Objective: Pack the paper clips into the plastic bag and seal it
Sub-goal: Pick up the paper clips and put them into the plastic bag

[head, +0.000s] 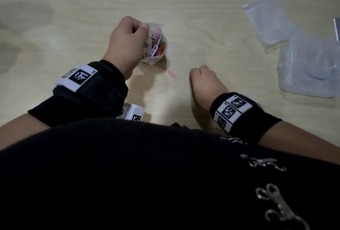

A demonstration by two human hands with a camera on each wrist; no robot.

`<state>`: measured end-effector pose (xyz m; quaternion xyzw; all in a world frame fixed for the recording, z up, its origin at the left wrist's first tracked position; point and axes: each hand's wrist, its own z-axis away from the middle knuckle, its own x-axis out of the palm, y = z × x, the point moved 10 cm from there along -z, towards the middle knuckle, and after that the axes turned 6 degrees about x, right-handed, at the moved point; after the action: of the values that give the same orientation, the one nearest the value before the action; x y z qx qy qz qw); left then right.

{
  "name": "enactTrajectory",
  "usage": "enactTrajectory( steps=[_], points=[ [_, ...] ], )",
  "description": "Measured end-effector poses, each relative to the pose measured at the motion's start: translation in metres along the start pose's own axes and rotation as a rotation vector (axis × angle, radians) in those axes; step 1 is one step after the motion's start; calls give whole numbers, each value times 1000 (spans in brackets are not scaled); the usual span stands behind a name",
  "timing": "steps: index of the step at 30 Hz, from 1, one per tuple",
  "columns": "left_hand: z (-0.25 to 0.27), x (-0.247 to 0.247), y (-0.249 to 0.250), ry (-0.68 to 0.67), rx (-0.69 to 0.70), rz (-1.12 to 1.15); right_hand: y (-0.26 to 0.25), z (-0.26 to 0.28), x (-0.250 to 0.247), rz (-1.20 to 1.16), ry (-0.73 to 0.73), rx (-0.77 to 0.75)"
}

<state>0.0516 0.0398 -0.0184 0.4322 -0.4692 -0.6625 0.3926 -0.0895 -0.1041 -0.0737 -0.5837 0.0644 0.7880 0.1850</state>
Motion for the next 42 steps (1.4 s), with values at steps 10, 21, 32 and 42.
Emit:
enactTrajectory(
  steps=[10, 21, 32, 42],
  points=[
    [-1, 2, 6, -10, 10, -25, -7, -30, -31, -505, 39, 23],
    [-10, 2, 6, -63, 6, -22, -41, -44, -96, -1115, 206, 68],
    [-19, -3, 4, -66, -15, 18, -38, -38, -11, -148, -131, 41],
    [-17, -2, 10, -80, 14, -6, -17, -46, 0, -77, -196, 102]
  ],
)
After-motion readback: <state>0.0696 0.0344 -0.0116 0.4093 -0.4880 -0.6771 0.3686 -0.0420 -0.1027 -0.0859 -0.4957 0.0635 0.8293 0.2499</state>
